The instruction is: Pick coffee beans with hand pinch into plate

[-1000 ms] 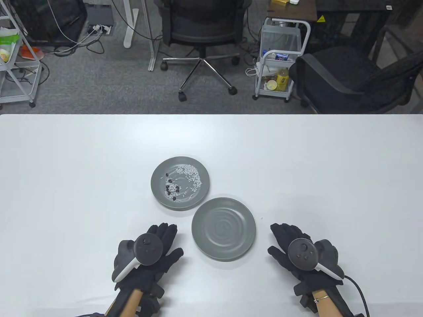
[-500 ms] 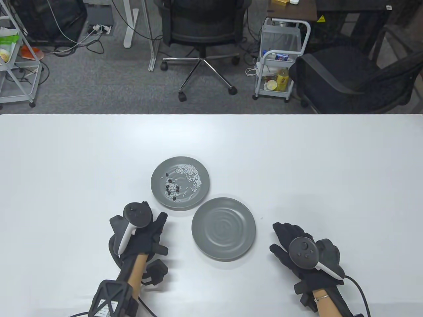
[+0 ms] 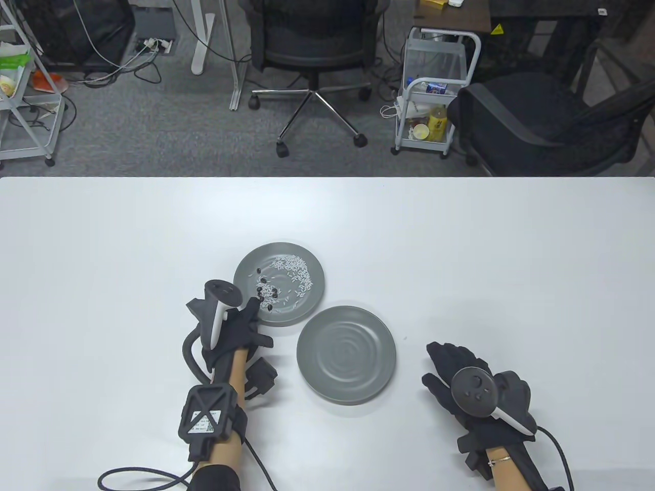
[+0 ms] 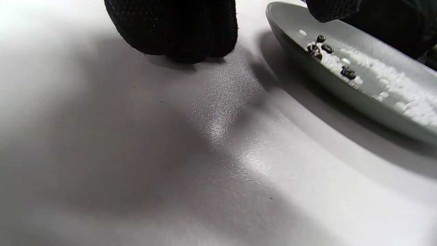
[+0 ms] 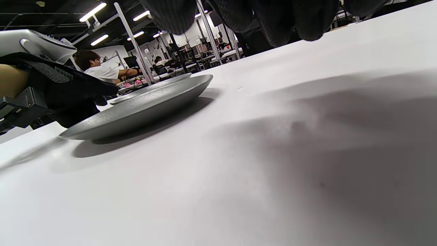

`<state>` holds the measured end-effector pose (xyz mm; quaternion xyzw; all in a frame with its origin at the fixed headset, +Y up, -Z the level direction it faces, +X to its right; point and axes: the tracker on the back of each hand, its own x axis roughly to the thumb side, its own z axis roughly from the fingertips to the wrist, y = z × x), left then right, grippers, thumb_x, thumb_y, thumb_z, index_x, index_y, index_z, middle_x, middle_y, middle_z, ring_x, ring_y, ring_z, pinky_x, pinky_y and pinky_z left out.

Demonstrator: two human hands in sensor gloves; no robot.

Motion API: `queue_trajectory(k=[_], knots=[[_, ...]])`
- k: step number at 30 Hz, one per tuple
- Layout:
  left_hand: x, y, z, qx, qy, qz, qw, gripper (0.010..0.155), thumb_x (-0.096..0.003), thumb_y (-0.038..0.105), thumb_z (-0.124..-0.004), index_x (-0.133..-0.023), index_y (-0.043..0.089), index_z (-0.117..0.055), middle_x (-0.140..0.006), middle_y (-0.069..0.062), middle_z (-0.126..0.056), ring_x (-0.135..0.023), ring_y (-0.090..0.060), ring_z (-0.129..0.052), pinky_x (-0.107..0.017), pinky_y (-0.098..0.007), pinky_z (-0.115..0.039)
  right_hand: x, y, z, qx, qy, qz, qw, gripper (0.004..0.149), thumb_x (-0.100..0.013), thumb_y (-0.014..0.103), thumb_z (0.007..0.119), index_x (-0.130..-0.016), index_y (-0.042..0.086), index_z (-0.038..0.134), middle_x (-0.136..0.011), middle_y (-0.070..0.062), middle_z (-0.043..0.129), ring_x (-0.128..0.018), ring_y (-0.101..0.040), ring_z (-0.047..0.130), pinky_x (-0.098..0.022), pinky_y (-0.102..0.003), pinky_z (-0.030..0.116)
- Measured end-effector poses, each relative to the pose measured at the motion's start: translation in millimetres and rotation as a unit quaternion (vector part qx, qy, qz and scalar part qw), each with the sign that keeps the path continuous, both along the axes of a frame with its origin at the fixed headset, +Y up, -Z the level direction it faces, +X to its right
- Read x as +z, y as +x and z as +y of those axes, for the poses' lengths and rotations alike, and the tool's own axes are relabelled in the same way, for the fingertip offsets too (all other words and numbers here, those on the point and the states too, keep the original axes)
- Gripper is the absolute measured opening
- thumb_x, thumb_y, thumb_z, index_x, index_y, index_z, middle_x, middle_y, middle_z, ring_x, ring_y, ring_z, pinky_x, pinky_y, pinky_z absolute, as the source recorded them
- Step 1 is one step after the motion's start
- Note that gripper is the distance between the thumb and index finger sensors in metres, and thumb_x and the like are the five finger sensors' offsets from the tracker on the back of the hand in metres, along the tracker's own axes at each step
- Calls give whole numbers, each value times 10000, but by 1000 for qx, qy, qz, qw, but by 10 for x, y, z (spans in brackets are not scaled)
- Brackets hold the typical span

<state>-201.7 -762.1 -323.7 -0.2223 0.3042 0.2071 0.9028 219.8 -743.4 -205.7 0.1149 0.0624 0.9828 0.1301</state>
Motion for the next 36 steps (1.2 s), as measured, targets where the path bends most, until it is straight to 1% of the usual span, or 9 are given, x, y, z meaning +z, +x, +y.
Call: queue_trajectory(k=[5,10,13,19,21,25,29,33,36], knots=[[-56,52,-45,-29,3,7,1000,835,-643,562,-666,-1202,112,-240,-838,-71,-805,-666,-201,-818,-515,-326,-767,-10,9,-15,4,-5,-3,1000,610,-713,476,518,-1216,149,411,-1202,-223,524,-1088,-510,525,-740,-665,466],[-60,18,-94,56,31,42,997,743,-666,450,-696,-1195,111,-298,-797,-45,-839,-610,-181,-858,-475,-287,-797,-9,7,-19,4,-9,-2,1000,609,-714,478,517,-1215,148,419,-1201,-226,525,-1086,-514,527,-739,-666,468],[-52,-12,-80,82,40,54,994,685,-674,359,-703,-1188,97,-333,-812,-73,-855,-611,-208,-886,-474,-290,-820,-12,4,-23,6,-15,-1,1000,610,-715,478,516,-1216,146,418,-1202,-228,524,-1086,-516,525,-739,-667,466],[-11,-100,-101,169,67,84,980,592,-672,286,-691,-1147,69,-411,-875,-117,-833,-642,-266,-905,-493,-308,-847,-6,14,-4,1,-8,-2,1000,604,-715,473,518,-1215,147,423,-1202,-226,522,-1086,-514,526,-740,-665,468],[2,-135,-135,223,82,86,968,570,-668,265,-680,-1122,40,-417,-910,-142,-818,-659,-287,-921,-500,-319,-862,-4,18,0,-2,-6,-3,1000,604,-714,473,519,-1214,147,425,-1202,-227,523,-1086,-513,526,-739,-666,469],[58,-169,-210,351,139,111,919,576,-657,226,-687,-1095,-1,-390,-1000,-224,-773,-672,-336,-956,-471,-298,-895,-3,16,-4,-2,-7,-1,1000,604,-714,474,517,-1214,148,422,-1202,-229,520,-1085,-516,525,-739,-664,470],[94,-160,-202,382,153,77,908,641,-632,230,-709,-1092,-24,-341,-1041,-229,-722,-706,-351,-933,-483,-307,-878,0,15,-4,-7,-4,0,1000,603,-713,474,519,-1213,150,424,-1201,-224,523,-1083,-514,529,-739,-663,471],[174,-122,-169,448,160,70,877,722,-628,226,-694,-1121,-21,-228,-1077,-224,-640,-744,-336,-896,-517,-321,-850,4,14,1,-11,0,3,1000,602,-712,475,519,-1212,151,427,-1199,-227,527,-1083,-513,530,-739,-663,472],[283,-120,-62,503,176,52,845,762,-629,227,-691,-1142,23,-166,-1092,-199,-589,-786,-326,-867,-550,-323,-835,8,13,-3,-12,1,5,1000,603,-712,475,519,-1212,151,427,-1199,-226,525,-1081,-514,532,-739,-662,473]])
